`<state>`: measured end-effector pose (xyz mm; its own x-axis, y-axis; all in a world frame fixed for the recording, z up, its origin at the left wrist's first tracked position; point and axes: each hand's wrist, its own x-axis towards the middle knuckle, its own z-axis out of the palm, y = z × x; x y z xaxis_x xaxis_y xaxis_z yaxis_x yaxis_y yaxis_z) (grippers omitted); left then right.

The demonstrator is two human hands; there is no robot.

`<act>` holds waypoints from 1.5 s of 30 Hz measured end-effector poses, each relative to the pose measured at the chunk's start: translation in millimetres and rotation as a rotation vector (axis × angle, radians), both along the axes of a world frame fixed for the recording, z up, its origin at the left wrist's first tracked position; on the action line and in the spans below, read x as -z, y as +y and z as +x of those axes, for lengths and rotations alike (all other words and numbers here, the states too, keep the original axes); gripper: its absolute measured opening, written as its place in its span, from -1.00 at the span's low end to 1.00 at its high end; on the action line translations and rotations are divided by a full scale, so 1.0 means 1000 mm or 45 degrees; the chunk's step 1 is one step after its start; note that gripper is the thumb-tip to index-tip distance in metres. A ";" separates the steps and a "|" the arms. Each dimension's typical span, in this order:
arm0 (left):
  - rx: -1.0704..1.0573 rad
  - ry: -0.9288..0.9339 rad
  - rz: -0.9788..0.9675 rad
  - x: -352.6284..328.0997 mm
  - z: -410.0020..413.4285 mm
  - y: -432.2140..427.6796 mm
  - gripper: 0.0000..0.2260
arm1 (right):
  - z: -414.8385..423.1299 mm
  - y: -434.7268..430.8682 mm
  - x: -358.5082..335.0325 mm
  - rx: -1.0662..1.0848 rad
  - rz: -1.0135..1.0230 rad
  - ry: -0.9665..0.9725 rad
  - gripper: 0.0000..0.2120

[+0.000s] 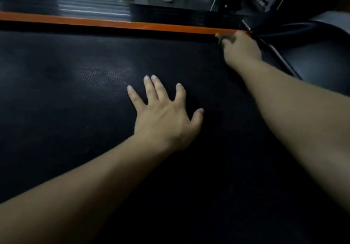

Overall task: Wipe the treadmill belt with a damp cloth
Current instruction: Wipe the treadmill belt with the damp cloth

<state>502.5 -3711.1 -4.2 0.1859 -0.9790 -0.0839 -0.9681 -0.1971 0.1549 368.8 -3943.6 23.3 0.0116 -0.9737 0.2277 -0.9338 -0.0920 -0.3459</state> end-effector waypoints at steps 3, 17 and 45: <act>-0.005 -0.028 -0.028 0.000 0.001 -0.001 -0.24 | 0.034 -0.006 0.002 -0.068 -0.030 0.025 -0.66; -0.017 -0.027 -0.049 -0.001 -0.002 0.001 -0.18 | -0.025 0.018 0.006 -0.491 0.022 0.107 -0.78; 0.023 0.008 -0.062 -0.001 0.001 0.003 -0.25 | -0.072 0.076 -0.004 -0.239 -0.003 0.203 -0.78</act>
